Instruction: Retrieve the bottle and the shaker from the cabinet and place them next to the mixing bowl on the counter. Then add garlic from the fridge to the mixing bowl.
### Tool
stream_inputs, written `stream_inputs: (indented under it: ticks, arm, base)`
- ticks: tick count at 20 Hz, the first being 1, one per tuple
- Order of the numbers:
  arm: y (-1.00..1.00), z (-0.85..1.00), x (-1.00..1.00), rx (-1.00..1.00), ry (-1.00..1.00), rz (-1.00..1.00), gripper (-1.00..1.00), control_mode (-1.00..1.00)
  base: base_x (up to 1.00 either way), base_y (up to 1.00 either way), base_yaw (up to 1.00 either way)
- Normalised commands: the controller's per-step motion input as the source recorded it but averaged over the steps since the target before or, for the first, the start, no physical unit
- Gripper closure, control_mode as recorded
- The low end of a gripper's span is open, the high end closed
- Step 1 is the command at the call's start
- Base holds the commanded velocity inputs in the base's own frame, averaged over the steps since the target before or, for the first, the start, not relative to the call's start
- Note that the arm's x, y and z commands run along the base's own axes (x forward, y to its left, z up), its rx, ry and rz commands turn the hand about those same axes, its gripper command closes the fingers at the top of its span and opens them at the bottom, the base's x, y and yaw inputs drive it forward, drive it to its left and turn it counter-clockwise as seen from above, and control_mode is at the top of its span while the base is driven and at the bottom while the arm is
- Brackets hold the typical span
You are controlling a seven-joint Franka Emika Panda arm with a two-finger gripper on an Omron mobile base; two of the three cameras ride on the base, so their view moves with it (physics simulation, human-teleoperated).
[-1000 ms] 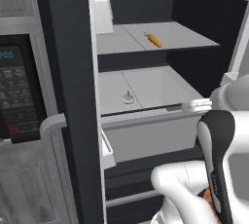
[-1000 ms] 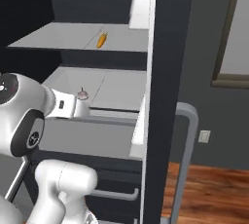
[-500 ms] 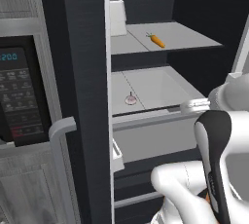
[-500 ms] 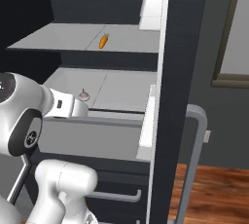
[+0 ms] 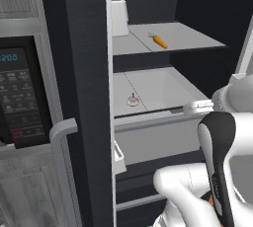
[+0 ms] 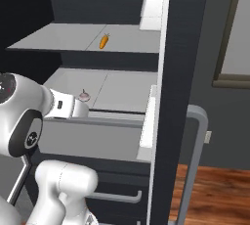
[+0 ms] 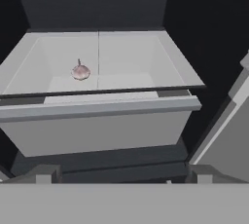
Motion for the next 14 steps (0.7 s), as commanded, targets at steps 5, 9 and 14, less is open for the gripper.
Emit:
stream_inputs:
  ticks: [5, 9, 14]
  arm:
    - [0.0, 0.0, 0.0, 0.0, 0.0, 0.0, -1.0, -1.0]
    - [0.23, -0.05, 0.33, 0.03, 0.01, 0.19, -1.0, -1.0]
    - [0.27, -0.01, 0.38, 0.01, 0.19, 0.27, -1.0, -1.0]
  base:
    - [0.0, 0.0, 0.0]
    - [0.0, 0.0, 0.0]
    - [0.0, 0.0, 0.0]
